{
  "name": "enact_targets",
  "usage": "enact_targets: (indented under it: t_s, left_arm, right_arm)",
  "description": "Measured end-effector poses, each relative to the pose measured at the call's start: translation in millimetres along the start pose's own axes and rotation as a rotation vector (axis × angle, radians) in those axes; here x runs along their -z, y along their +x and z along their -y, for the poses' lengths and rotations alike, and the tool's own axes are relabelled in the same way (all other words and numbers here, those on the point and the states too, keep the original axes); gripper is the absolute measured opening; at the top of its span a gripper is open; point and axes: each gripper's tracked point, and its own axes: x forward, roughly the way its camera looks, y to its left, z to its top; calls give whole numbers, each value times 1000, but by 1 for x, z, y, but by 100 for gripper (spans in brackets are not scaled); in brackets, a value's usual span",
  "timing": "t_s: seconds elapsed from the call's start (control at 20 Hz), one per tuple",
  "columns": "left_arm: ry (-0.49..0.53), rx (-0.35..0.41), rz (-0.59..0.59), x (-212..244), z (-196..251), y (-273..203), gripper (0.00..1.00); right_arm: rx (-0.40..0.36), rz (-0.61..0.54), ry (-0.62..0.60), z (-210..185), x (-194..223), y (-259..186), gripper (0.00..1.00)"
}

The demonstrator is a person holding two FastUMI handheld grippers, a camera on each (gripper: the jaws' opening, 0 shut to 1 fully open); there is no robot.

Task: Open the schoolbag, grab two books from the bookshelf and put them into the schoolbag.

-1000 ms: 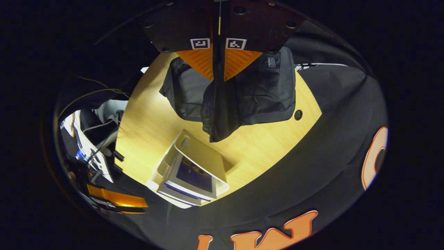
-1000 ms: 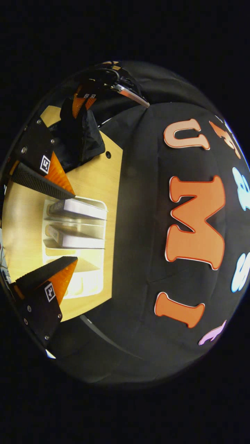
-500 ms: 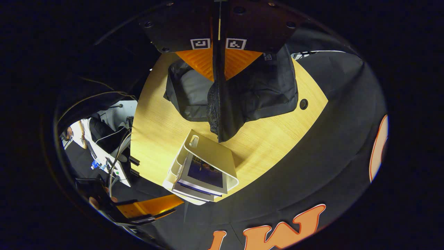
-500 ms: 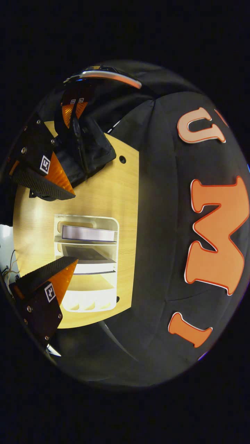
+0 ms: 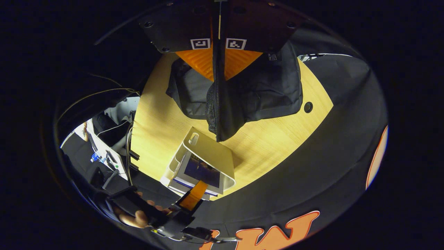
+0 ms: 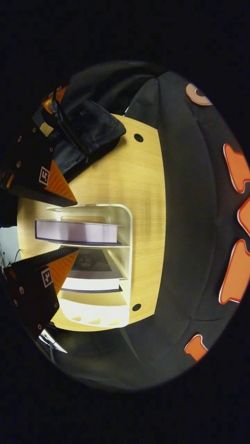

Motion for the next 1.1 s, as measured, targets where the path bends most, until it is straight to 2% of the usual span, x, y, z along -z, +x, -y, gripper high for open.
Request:
enact_targets:
  t_s: [0.05,0.1,0.15,0.3,0.45,0.5,0.55,0.6,1.1]
  left_arm:
    - [-6,0,1,0,0,0,2]
    - [-15,-1,-1,0,-1,0,2]
    - [-22,-3,-1,0,-2,1,2]
    - [-41,-1,-5,-1,-1,3,2]
    - [-48,3,-9,-4,0,6,2]
    - [-51,5,-9,-4,-1,8,2]
    - [-51,5,-10,-4,-1,9,2]
    - [-52,5,-10,-5,0,9,2]
    - [-20,-28,-39,-8,-9,7,2]
  right_arm:
    - [7,-31,5,1,4,11,68]
    - [6,-55,24,-1,6,18,53]
    - [4,-80,33,-1,9,27,58]
    - [-6,-138,78,1,18,38,40]
    - [-12,-149,105,3,17,35,37]
    - [-19,-147,115,4,15,30,44]
    - [-30,-137,128,8,15,24,27]
    - [-43,-124,146,10,11,14,35]
    - [-192,104,251,41,2,-107,35]
